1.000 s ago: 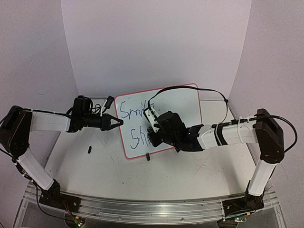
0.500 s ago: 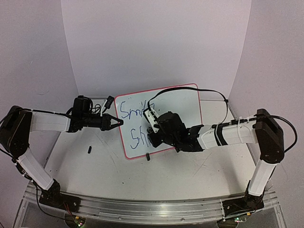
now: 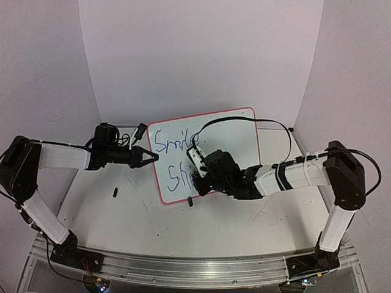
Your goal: Write a sentence on the whiteboard
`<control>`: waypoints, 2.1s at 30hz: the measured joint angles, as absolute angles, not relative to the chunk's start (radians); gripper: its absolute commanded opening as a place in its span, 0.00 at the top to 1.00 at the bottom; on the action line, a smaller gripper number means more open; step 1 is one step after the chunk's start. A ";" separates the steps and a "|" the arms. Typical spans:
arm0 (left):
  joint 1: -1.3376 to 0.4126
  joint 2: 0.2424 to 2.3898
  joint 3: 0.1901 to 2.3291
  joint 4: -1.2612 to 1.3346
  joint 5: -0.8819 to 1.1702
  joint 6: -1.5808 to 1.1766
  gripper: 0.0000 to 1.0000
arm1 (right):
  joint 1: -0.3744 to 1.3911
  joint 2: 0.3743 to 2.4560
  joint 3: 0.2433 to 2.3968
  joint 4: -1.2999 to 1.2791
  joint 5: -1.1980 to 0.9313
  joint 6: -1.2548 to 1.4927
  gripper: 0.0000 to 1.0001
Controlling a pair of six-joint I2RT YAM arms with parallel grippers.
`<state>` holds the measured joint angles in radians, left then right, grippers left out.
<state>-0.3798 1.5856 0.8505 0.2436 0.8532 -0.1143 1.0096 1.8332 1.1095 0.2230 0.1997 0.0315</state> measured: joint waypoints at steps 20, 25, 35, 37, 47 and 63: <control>-0.380 1.586 0.850 0.244 0.853 -0.112 1.00 | 1.000 1.833 1.179 0.225 0.223 0.004 1.00; -0.380 1.586 0.850 0.244 0.852 -0.112 1.00 | 0.997 1.833 1.182 0.224 0.223 -0.003 1.00; -0.381 1.586 0.850 0.244 0.850 -0.112 1.00 | 0.992 1.831 1.182 0.224 0.224 -0.005 1.00; -0.381 1.586 0.850 0.244 0.849 -0.112 1.00 | 0.989 1.829 1.182 0.224 0.226 -0.007 1.00; -0.381 1.586 0.850 0.244 0.849 -0.113 1.00 | 0.978 1.810 1.157 0.237 0.248 -0.007 1.00; -0.381 1.586 0.850 0.244 0.849 -0.113 1.00 | 0.971 1.797 1.101 0.252 0.241 0.040 1.00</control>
<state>-0.3809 1.5856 0.8505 0.2436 0.8490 -0.1127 0.9707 1.7966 1.1007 0.2516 0.2413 0.0399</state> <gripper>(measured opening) 0.062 0.099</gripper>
